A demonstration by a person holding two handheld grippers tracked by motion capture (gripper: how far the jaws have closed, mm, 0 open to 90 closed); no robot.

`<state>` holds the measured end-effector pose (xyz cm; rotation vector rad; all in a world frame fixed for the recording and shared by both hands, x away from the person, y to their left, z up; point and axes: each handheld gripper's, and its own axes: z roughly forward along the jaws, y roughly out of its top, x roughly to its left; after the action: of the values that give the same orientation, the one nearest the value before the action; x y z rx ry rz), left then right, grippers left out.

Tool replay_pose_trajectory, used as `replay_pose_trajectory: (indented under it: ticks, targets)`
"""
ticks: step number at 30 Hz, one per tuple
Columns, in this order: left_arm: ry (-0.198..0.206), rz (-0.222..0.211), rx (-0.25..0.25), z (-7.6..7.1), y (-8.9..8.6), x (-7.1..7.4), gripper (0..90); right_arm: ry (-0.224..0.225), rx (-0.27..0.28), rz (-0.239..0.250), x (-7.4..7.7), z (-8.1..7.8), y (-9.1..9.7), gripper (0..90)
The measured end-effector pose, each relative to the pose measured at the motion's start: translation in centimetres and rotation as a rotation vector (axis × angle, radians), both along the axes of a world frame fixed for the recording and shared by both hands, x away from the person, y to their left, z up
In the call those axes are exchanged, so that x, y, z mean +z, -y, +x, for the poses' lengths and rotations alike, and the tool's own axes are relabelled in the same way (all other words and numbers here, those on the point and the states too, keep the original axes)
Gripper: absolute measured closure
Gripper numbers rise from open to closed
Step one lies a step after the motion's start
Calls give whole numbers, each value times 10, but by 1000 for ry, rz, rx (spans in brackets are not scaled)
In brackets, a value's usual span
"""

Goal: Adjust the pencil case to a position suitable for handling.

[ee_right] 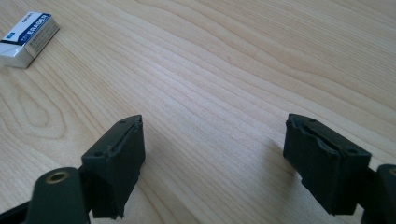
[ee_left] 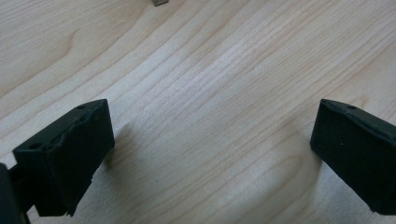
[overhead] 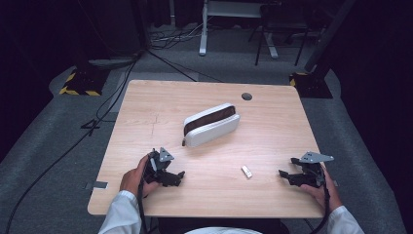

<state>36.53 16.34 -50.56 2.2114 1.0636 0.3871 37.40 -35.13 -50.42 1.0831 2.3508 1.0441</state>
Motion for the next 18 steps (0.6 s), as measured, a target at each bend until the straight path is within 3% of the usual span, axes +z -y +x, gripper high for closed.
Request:
replay_pose_trajectory:
  ticks: [13, 18]
  targets:
    - [4, 1, 25, -8, -2, 0, 5, 0, 1, -2, 0, 0, 0, 212]
    - [-2, -2, 13, -8, -2, 0, 1, 17, 36, -12, 1, -1, -4, 239]
